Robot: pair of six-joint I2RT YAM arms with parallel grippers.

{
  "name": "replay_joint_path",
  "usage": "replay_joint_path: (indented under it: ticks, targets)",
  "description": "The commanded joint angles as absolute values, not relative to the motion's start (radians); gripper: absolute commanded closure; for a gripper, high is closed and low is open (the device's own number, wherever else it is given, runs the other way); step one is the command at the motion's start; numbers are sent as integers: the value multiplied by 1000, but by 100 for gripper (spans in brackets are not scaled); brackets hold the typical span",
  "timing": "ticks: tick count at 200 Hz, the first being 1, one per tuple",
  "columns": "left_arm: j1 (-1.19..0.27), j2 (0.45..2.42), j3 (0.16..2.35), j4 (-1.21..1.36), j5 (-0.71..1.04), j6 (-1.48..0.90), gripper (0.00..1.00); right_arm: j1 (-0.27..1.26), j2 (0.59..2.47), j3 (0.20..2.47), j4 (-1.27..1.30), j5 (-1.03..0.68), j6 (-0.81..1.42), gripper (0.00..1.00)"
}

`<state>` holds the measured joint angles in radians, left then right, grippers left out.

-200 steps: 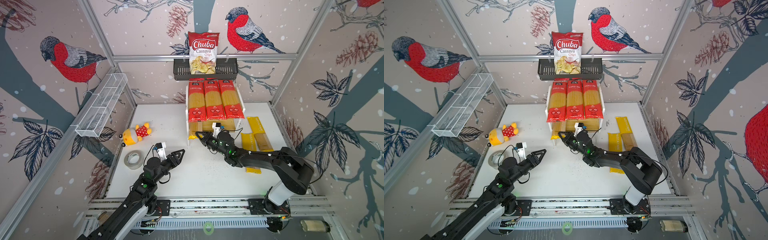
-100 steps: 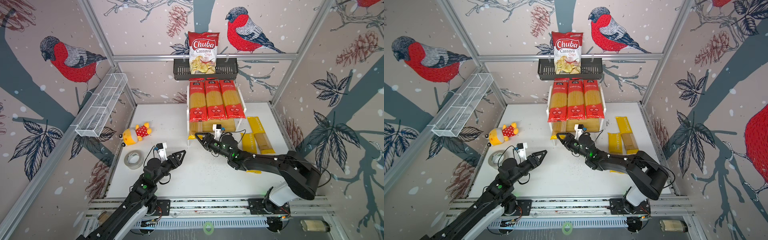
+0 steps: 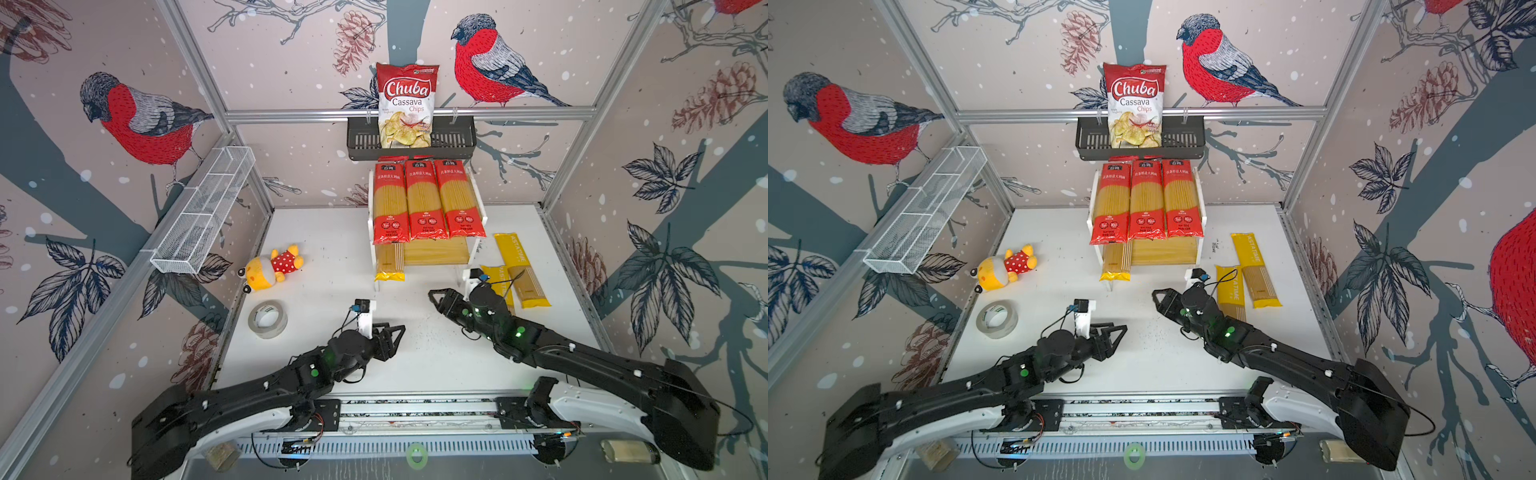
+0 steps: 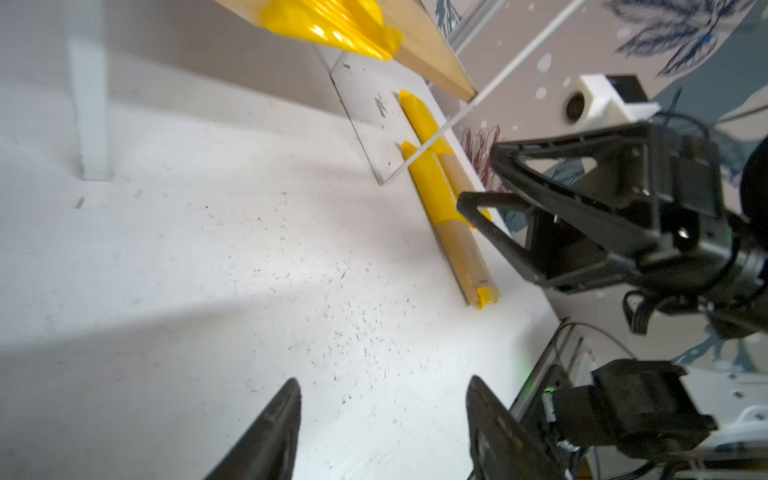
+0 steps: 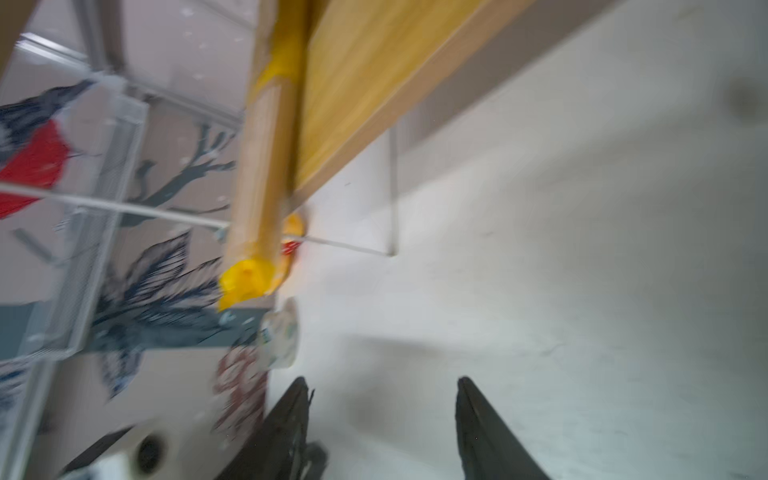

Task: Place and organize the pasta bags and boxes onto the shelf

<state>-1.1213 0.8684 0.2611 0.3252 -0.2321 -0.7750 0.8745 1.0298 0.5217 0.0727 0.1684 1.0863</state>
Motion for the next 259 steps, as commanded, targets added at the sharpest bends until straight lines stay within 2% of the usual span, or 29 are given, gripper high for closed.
replay_joint_path:
  ticks: [1,21,60,92,117,141,201,239,259]
  targets:
    - [-1195,992,327,412,-362,-695,38,823,971,505,-272,441,1022,42]
    - [-1222,1110,380,437,-336,-709,38,714,929,496,-369,522,1002,39]
    - [-1224,1178,402,432,-326,-732,38,509,957,457,-318,452,897,38]
    - [-1224,1129,378,409,-364,-742,37,454,1025,404,-245,347,917,38]
    - [-1221,1094,359,393,-383,-748,37,465,1072,355,-187,236,968,40]
    - [-1204,1093,357,410,-371,-770,37,550,1083,306,-158,188,1053,41]
    - [-1179,1130,362,475,-326,-787,37,913,1086,287,-158,212,1365,42]
    - [-1172,1159,371,486,-312,-786,37,1095,1244,371,-163,166,1391,42]
    - [-1166,1172,371,496,-301,-782,37,1146,1234,404,-171,163,1373,41]
